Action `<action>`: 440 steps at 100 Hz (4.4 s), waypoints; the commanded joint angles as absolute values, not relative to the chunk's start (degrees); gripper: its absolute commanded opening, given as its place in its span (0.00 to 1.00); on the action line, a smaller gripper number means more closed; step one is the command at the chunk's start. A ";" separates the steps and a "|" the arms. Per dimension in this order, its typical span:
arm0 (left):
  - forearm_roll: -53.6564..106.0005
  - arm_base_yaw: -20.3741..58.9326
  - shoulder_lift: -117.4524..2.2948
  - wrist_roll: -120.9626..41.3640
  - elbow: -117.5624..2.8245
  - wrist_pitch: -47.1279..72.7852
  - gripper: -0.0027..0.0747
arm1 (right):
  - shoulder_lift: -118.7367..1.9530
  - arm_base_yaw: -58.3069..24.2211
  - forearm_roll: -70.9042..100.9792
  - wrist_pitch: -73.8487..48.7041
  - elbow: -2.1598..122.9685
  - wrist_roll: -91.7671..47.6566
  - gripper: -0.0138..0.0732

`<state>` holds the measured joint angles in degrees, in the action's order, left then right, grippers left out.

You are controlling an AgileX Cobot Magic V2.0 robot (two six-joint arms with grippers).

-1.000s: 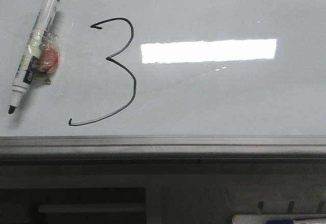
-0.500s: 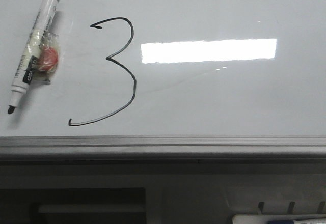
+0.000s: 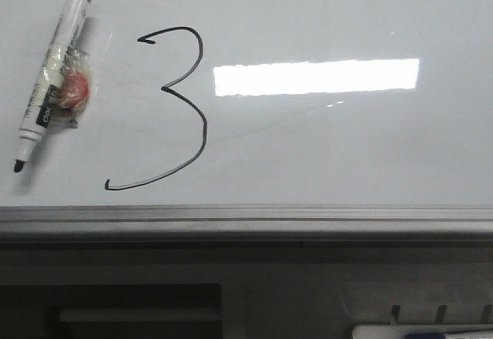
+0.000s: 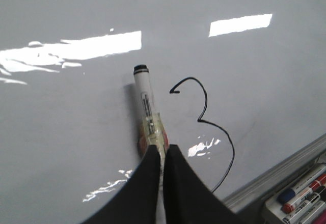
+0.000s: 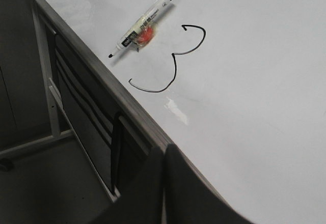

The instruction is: Write number 3 on whiteboard

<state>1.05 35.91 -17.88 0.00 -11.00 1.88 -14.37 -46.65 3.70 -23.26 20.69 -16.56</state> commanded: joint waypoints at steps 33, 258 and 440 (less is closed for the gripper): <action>0.85 18.56 -10.18 0.00 -9.01 -2.33 0.01 | -14.78 -46.38 3.17 -19.10 22.04 -16.54 0.11; 1.31 -0.67 1.67 0.36 0.71 16.37 0.01 | -15.01 -39.33 -1.13 -10.16 22.04 -11.66 0.11; 1.31 -0.67 1.67 0.36 0.71 16.37 0.01 | 1.53 4.92 6.78 -18.53 -2.13 -11.77 0.11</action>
<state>0.91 -0.72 0.25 0.00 0.00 19.21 0.61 4.68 6.90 -19.17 -0.34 -11.95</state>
